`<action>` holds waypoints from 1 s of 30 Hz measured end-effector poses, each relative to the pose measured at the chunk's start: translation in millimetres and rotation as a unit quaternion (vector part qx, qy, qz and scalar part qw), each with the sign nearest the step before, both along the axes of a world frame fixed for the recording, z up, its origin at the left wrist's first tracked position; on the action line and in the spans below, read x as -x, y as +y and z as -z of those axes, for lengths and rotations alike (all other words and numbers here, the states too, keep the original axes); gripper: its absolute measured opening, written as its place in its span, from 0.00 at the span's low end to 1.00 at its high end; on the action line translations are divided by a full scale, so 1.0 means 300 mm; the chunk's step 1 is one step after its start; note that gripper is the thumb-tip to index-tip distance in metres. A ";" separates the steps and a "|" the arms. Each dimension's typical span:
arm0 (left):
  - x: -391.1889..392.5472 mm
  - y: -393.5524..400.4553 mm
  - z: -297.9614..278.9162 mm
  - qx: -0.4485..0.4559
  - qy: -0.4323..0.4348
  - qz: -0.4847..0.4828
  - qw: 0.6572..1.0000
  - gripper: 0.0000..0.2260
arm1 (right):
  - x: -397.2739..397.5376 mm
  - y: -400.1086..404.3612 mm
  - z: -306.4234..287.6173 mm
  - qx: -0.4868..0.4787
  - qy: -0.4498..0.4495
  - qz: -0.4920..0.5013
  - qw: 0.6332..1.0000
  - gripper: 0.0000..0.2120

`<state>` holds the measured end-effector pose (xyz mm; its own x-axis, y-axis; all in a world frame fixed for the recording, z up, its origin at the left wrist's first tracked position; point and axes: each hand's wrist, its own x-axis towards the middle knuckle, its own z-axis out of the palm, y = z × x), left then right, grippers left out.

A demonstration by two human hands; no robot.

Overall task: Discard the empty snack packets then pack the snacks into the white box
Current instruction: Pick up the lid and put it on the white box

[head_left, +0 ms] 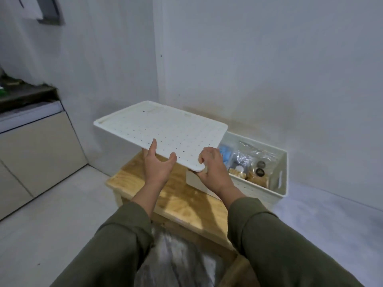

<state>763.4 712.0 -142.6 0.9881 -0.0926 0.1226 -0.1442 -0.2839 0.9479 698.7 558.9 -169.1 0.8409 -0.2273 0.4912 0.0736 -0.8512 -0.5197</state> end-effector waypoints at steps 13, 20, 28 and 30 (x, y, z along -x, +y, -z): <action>0.216 -0.514 0.153 0.019 0.086 0.115 0.989 0.34 | 0.348 -0.438 0.076 -0.031 0.065 0.107 0.992 0.16; 0.247 -0.644 0.207 -0.007 0.080 0.136 0.987 0.38 | 0.377 -0.581 0.126 0.016 0.142 0.114 0.983 0.15; 0.304 -0.723 0.247 -0.044 0.081 0.116 0.989 0.43 | 0.400 -0.689 0.189 0.126 0.151 0.035 0.980 0.06; 0.329 -0.736 0.254 -0.036 0.085 0.090 0.992 0.46 | 0.414 -0.718 0.178 0.158 0.141 0.010 0.977 0.05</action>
